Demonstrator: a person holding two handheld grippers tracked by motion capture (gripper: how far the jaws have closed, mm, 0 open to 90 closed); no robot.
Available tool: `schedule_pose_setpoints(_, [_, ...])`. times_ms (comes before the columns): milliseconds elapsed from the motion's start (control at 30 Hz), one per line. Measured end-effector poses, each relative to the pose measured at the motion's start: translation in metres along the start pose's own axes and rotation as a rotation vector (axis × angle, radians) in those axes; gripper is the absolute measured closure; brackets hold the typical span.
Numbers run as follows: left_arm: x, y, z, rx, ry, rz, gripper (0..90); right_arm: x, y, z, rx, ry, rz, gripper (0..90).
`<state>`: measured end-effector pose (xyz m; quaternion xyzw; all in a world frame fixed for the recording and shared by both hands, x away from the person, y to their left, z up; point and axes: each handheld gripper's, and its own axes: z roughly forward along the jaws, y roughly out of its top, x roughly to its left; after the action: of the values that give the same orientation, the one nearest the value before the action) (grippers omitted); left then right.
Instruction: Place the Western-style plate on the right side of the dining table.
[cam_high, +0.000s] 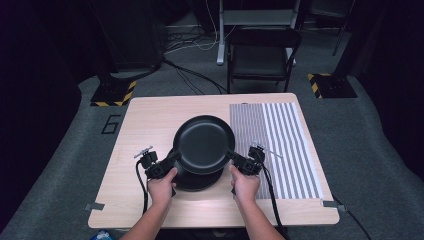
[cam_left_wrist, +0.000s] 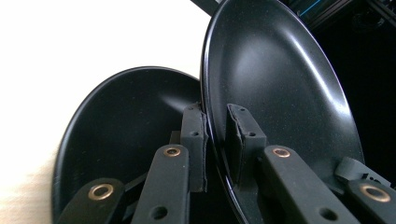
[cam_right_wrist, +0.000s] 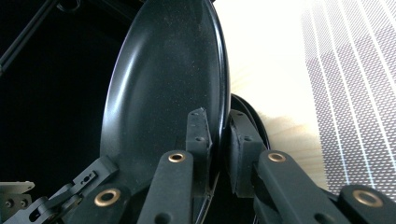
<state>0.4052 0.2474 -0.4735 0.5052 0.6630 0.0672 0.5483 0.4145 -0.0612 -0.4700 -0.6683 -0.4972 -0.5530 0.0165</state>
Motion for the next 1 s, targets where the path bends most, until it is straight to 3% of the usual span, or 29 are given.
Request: schedule_pose_setpoints(1000, [-0.054,0.002,0.033,0.04,-0.071,0.058,78.8,-0.019,0.034,-0.043,-0.089,-0.019,0.027,80.6])
